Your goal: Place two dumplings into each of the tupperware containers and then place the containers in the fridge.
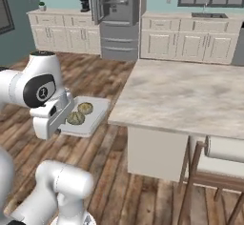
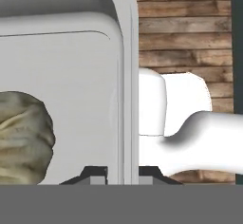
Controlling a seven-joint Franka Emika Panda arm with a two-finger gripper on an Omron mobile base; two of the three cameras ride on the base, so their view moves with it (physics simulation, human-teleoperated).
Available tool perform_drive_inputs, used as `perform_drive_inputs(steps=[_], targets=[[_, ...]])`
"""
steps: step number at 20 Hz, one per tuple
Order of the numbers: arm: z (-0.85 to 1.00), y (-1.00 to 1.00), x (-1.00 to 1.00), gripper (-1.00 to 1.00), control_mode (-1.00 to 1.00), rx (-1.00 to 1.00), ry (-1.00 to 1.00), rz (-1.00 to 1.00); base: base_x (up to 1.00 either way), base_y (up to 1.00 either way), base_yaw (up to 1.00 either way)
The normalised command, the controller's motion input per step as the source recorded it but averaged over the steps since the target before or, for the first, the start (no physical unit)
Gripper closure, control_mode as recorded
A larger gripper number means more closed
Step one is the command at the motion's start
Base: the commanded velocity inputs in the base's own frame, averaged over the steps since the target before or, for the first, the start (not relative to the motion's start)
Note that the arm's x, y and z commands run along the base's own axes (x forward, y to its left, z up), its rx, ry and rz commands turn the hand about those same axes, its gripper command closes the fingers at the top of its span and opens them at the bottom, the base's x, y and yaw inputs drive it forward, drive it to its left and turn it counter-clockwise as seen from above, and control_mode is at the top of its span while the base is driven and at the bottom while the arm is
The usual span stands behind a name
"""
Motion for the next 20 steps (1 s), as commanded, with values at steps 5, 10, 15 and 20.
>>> perform_drive_inputs(steps=[5,10,15,20], targets=[[0.00,0.00,0.00,1.00,1.00,0.00,0.00,0.00,0.42,1.00,0.00],[0.00,0.00,0.00,1.00,1.00,0.00,0.00,0.00,0.74,1.00,0.00],[0.00,0.00,0.00,1.00,1.00,0.00,0.00,0.00,0.67,1.00,0.00],[0.00,0.00,0.00,1.00,1.00,0.00,0.00,0.00,0.96,0.70,0.00]])
